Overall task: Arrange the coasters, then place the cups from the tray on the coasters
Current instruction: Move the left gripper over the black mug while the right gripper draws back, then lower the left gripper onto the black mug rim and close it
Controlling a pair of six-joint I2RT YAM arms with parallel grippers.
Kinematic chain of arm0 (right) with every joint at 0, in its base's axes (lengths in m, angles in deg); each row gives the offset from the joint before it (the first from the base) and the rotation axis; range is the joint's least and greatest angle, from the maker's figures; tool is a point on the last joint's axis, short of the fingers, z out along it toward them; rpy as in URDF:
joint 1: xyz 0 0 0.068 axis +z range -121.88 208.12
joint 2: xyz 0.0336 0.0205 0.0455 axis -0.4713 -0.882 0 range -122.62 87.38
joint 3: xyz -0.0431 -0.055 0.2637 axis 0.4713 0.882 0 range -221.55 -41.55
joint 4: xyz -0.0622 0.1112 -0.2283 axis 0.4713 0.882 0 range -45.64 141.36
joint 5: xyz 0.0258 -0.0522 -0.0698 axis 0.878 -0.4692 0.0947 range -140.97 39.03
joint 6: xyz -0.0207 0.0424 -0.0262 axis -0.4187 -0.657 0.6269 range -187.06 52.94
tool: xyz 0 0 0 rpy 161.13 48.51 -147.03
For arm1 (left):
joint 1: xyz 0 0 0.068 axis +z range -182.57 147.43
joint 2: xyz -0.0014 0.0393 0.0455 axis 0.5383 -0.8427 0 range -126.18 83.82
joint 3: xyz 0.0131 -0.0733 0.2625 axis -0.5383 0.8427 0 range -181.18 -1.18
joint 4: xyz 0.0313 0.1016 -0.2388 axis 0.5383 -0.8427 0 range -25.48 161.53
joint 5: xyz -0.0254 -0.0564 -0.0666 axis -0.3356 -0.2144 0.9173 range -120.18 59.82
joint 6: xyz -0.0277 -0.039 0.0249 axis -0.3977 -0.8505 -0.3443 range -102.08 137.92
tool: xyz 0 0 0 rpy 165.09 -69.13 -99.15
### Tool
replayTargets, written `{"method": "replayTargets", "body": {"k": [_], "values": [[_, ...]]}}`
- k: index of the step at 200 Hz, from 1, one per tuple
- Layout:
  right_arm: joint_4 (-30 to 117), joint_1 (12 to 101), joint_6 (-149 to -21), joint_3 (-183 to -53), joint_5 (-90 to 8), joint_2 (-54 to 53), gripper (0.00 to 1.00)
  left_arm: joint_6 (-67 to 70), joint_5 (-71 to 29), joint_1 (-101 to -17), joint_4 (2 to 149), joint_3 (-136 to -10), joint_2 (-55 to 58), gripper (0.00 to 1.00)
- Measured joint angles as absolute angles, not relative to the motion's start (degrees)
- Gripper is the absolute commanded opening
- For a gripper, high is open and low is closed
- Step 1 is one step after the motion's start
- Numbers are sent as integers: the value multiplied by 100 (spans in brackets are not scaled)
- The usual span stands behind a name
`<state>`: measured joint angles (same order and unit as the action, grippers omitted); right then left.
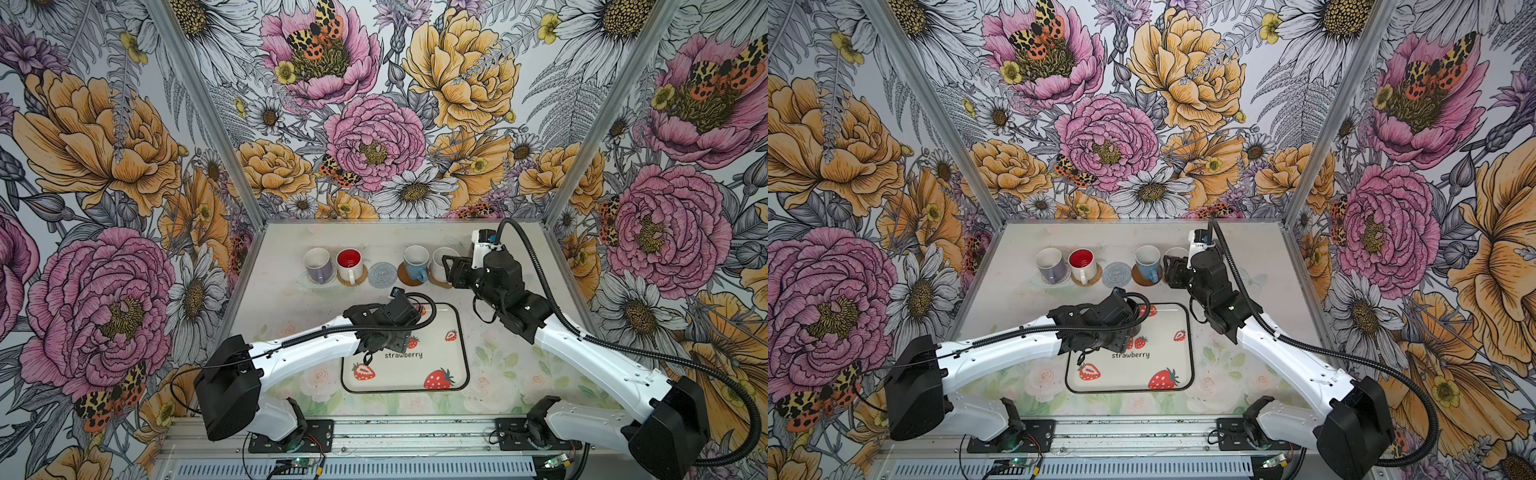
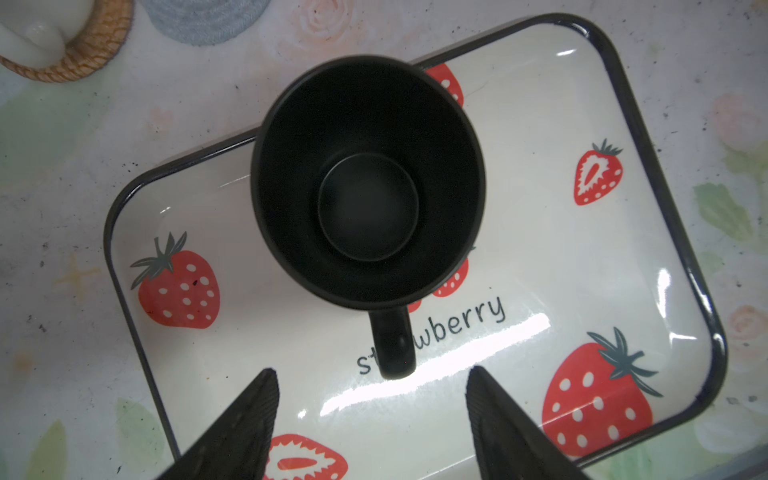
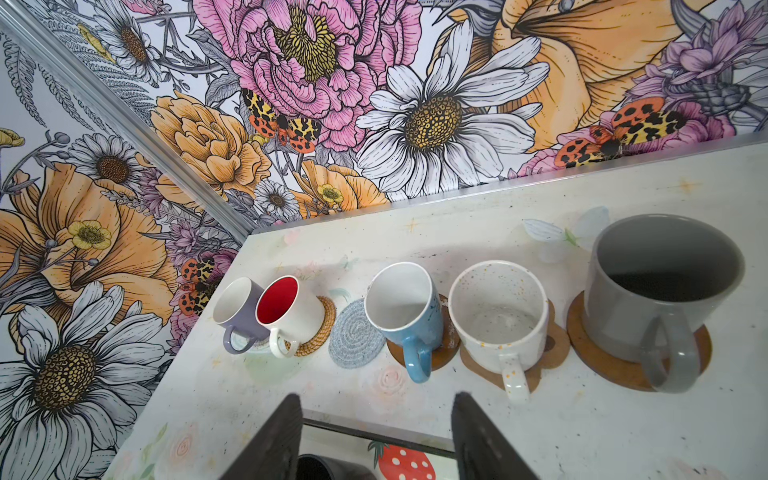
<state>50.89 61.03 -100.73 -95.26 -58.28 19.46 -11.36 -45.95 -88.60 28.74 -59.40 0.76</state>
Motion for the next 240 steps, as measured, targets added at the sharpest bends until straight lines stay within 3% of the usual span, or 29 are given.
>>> {"method": "replayTargets", "body": {"k": [86,139,240], "values": [[5089,6103,-10073,-9526,-5828,1931,60,-1173,-4597,-8860,3195,-5933,-399,72],[5087,6103,-10075,-9526,-5826,1865,60,-1202,-4592,-8853,3340,-5933,-582,56],[5087,6103,-10108,-9528,-5761,1706,60,-1197,-4466,-8718,3639,-5833,-648,47]]}}
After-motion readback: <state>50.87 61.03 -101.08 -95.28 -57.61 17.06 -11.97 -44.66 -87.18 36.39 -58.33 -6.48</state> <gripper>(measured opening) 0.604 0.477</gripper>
